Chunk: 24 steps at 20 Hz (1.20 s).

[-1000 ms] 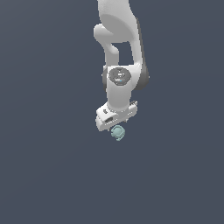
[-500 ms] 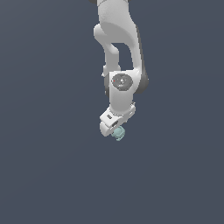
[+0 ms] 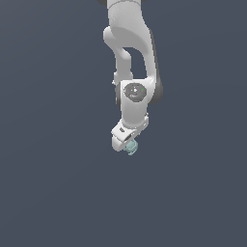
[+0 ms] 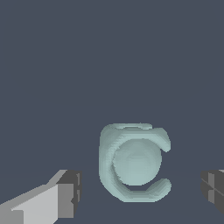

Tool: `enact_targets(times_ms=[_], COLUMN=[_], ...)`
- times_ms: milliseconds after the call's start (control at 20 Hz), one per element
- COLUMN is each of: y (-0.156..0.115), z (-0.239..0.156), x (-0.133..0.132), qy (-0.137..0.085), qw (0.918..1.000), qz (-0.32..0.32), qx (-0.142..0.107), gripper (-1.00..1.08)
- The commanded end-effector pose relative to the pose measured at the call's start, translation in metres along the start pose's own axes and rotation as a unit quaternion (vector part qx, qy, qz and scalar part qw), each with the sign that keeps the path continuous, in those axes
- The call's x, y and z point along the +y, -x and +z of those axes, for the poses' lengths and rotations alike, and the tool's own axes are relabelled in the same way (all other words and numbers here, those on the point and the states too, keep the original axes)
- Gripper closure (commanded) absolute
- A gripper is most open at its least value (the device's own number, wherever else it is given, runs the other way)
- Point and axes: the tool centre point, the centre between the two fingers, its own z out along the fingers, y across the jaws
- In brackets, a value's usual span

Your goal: Pick up the object and move it to a goal position.

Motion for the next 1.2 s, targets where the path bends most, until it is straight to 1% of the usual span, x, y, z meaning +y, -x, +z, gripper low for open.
enact_targets(times_ms=[0,450,700,750,1150], y=[0.0,0.001,0.0,0.0,0.0], z=[0.003,0.043,0.05,0.05,0.05], x=[0.0,-0.001,0.0,0.0,0.0], qy=[0.0,0.0,0.0,0.0,0.0], qw=[1.0,1.0,1.0,1.0,1.0], qz=[0.0,-0.003,-0.003,-0.003,-0.003], qx=[0.0,0.0,0.0,0.0,0.0], gripper=[-0.92,-0.92,-0.92,1.08,1.08])
